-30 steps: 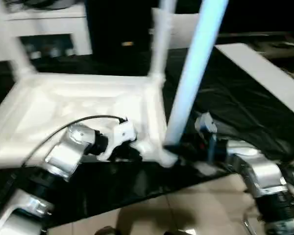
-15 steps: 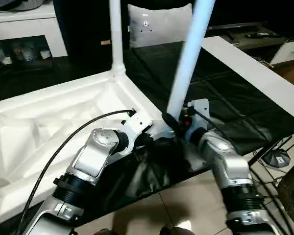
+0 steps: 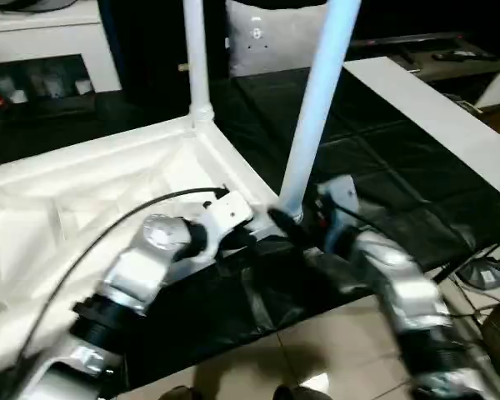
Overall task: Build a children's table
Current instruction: Rotate leg to tighten
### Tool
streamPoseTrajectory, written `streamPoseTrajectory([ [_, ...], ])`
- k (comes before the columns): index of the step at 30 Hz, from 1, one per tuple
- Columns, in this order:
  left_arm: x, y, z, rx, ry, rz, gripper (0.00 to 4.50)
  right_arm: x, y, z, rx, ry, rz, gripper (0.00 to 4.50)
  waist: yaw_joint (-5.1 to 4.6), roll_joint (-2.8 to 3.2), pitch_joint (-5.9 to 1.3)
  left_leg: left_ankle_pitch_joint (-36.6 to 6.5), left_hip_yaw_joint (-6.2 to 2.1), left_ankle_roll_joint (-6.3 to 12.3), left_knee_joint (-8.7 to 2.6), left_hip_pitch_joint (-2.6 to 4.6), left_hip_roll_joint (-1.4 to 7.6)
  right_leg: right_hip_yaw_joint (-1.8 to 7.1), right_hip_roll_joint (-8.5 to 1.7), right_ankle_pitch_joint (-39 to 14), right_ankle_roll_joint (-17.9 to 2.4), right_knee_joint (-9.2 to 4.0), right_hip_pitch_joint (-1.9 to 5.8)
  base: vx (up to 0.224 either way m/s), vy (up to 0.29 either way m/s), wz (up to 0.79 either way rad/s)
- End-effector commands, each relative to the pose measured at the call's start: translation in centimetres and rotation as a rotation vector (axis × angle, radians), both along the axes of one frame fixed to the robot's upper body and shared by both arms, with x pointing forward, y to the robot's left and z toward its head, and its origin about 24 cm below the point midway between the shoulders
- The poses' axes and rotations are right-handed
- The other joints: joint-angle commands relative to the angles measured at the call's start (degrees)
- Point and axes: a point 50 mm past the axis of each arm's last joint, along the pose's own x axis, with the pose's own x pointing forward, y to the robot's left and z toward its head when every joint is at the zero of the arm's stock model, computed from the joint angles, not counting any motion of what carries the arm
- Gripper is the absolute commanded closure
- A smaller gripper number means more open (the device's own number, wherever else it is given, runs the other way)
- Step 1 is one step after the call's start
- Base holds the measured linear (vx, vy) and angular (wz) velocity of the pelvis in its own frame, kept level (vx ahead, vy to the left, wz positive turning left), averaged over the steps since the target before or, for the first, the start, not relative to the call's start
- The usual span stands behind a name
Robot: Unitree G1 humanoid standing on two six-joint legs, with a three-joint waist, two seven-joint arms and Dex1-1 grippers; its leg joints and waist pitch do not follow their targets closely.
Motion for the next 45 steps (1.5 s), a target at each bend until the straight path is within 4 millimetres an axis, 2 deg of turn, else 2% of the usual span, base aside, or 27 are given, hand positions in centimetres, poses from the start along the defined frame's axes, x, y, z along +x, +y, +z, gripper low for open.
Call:
streamPoseTrajectory([
  [1, -0.4, 0.2, -0.3, 0.029, 0.021, -0.106, 4.5, -0.4, -0.5, 0.9, -0.008, -0.037, 0.093, 0.1, 0.35, 0.47, -4.13, -13.5, -2.31, 2.46, -4.32, 1.1, 4.71, 3.97, -4.75, -16.4, -11.5, -4.38, 3.01, 0.0, 0.0, 0.0],
  [4, -0.7, 0.6, -0.3, 0.046, 0.046, -0.181, 4.5, -0.5, -1.4, 1.2, -0.033, -0.039, 0.144, 0.1, 0.51, 0.54, -3.95, -15.5, -2.4, 1.36, -4.55, 1.37, 4.9, 4.02, -4.73, -19.0, -10.9, -4.59, 2.75, 0.0, 0.0, 0.0],
  [5, -0.8, 0.7, -0.3, 0.047, 0.054, -0.207, 4.5, -0.4, -1.6, 1.3, -0.029, -0.032, 0.152, 0.1, 0.55, 0.89, -3.98, -16.3, -2.44, 0.75, -4.58, 1.57, 4.95, 4.05, -4.74, -19.6, -10.9, -4.58, 2.6, 0.0, 0.0, 0.0],
  [7, -1.3, 0.9, -0.3, 0.06, 0.085, -0.307, 4.5, -0.3, -2.2, 1.9, -0.028, -0.009, 0.214, 0.1, 0.64, 0.64, -4.12, -16.7, -2.52, 0.7, -4.53, 1.48, 4.88, 4.05, -4.91, -19.9, -11.0, -4.64, 2.85, 0.0, 0.0, 0.0],
  [12, -2.0, 1.2, -0.3, 0.093, 0.138, -0.433, 4.5, -0.5, -2.3, 2.3, -0.038, 0.01, 0.369, 0.1, 1.42, 0.7, -4.09, -15.8, -2.15, 0.79, -4.49, 1.83, 5.02, 4.17, -4.85, -17.1, -12.5, -4.29, 2.5, 0.0, 0.0, 0.0],
  [13, -2.1, 1.2, -0.3, 0.097, 0.149, -0.469, 4.5, -0.7, -2.2, 2.3, -0.043, 0.018, 0.419, 0.1, 1.6, 0.68, -4.13, -16.0, -2.22, 0.72, -4.47, 1.79, 5.0, 4.08, -4.92, -18.1, -12.3, -4.38, 2.68, 0.0, 0.0, 0.0],
  [15, -2.2, 1.3, -0.2, 0.1, 0.161, -0.517, 4.5, -0.9, -2.0, 2.2, -0.039, 0.043, 0.48, 0.44, 1.75, 0.41, -4.17, -15.4, -2.13, 0.74, -4.51, 1.68, 5.08, 4.09, -4.9, -17.6, -12.3, -4.28, 2.74, 0.0, 0.0, 0.0],
  [17, -2.1, 1.3, -0.1, 0.098, 0.165, -0.53, 4.5, -1.0, -2.0, 2.1, -0.036, 0.072, 0.522, 0.44, 2.15, 0.51, -4.21, -14.9, -2.12, 0.72, -4.52, 1.73, 5.21, 4.07, -4.92, -17.3, -12.4, -4.07, 2.77, 0.0, 0.0, 0.0],
  [19, -2.0, 1.3, 0.0, 0.103, 0.165, -0.536, 4.5, -1.2, -1.9, 2.0, -0.039, 0.091, 0.552, 0.86, 2.38, 0.52, -4.22, -14.8, -2.07, 0.65, -4.48, 1.77, 5.22, 4.1, -4.99, -17.5, -12.5, -4.09, 2.74, 0.0, 0.0, 0.0],
  [20, -2.0, 1.4, 0.1, 0.114, 0.167, -0.551, 4.5, -1.3, -2.0, 1.9, -0.043, 0.11, 0.579, 0.89, 2.6, 0.31, -4.22, -14.8, -2.01, 0.54, -4.45, 1.81, 5.23, 4.11, -5.03, -17.8, -12.4, -4.11, 2.7, 0.0, 0.0, 0.0],
  [22, -2.0, 1.5, 0.2, 0.124, 0.17, -0.57, 4.5, -1.3, -2.1, 1.9, -0.059, 0.122, 0.601, 1.03, 2.84, 0.29, -4.21, -14.5, -2.1, 0.45, -4.47, 1.62, 5.19, 4.09, -5.16, -19.1, -11.9, -4.16, 2.8, 0.0, 0.0, 0.0],
  [30, -1.8, 1.5, 0.3, 0.127, 0.177, -0.607, 4.5, -1.4, -2.0, 1.8, -0.078, 0.159, 0.676, 1.76, 2.91, 0.21, -4.34, -13.9, -2.08, 0.47, -4.39, 1.59, 5.22, 4.02, -5.1, -18.8, -12.0, -4.07, 2.82, 0.0, 0.0, 0.0],
  [32, -1.8, 1.5, 0.3, 0.128, 0.175, -0.607, 4.5, -1.4, -1.9, 1.9, -0.078, 0.158, 0.68, 2.05, 2.95, 0.25, -4.33, -13.9, -2.07, 0.5, -4.37, 1.65, 5.23, 4.01, -5.12, -19.1, -12.0, -4.11, 2.77, 0.0, 0.0, 0.0],
  [33, -1.8, 1.5, 0.3, 0.128, 0.174, -0.608, 4.5, -1.4, -1.9, 1.9, -0.078, 0.158, 0.683, 2.14, 2.91, 0.11, -4.38, -13.8, -2.02, 0.55, -4.34, 1.65, 5.18, 4.01, -5.11, -19.2, -11.9, -4.15, 2.78, 0.0, 0.0, 0.0],
  [36, -1.8, 1.5, 0.3, 0.13, 0.176, -0.612, 4.5, -1.4, -1.7, 1.8, -0.075, 0.16, 0.697, 2.32, 2.98, 0.13, -4.38, -13.9, -2.11, 0.34, -4.37, 1.63, 5.27, 4.02, -5.18, -19.9, -11.7, -4.13, 2.79, 0.0, 0.0, 0.0],
  [45, -1.9, 1.5, 0.0, 0.138, 0.186, -0.616, 4.5, -1.8, -1.2, 1.7, -0.049, 0.179, 0.728, 2.43, 3.06, 0.05, -4.58, -13.1, -2.04, 0.5, -4.23, 1.61, 5.23, 4.01, -5.19, -19.3, -11.8, -4.02, 2.88, 0.0, 0.0, 0.0],
])
